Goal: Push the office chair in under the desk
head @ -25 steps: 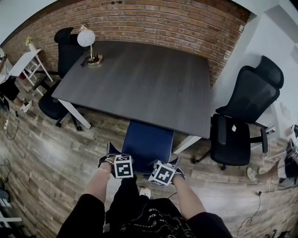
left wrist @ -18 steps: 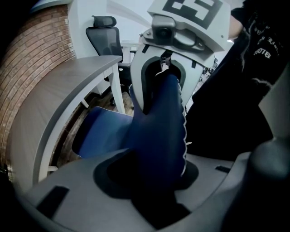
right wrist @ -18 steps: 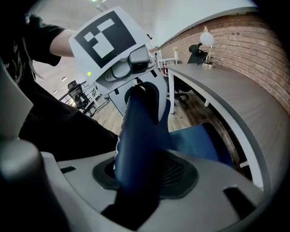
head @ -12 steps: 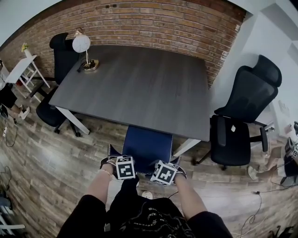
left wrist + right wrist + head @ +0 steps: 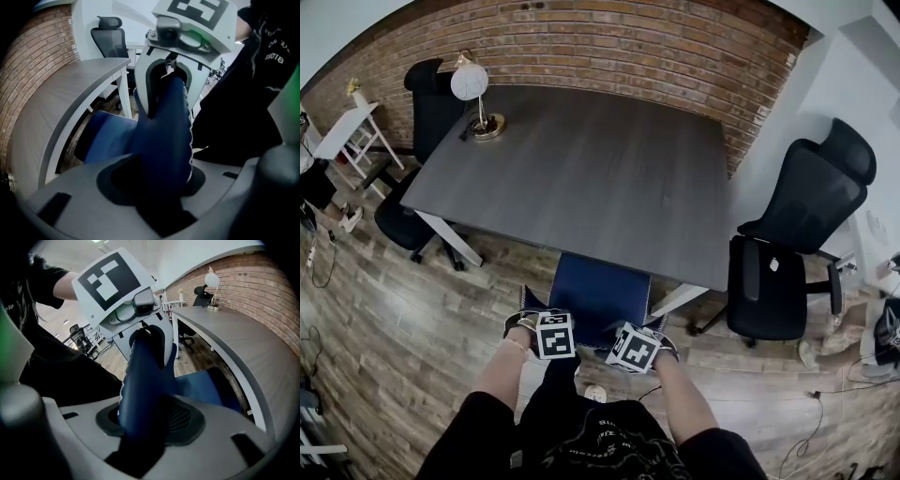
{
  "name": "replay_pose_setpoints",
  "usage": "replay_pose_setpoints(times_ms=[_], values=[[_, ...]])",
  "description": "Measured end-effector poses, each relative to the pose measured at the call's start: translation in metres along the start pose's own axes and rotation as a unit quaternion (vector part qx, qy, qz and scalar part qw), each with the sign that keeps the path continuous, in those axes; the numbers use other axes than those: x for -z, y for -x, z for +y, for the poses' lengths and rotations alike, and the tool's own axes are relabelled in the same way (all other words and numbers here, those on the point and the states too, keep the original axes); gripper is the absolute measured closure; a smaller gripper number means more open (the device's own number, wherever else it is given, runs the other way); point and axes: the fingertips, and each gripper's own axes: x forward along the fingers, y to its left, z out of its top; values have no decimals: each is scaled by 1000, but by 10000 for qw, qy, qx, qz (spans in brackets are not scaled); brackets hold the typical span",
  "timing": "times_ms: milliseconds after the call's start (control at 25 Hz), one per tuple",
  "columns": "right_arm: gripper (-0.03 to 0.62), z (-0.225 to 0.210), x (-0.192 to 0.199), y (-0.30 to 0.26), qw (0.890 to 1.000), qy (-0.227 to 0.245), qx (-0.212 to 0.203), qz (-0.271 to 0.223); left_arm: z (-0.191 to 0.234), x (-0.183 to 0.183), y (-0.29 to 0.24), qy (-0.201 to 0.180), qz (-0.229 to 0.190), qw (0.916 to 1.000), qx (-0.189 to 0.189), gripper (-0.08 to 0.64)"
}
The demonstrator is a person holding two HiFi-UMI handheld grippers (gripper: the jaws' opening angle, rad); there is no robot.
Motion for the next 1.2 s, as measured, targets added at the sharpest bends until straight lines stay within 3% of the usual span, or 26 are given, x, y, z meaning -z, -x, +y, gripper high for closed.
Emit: replay_pose_setpoints(times_ms=[1200], values=[[420, -36, -14, 4, 9999, -36, 102, -11, 40, -2, 6, -95, -20, 10000, 11, 383]])
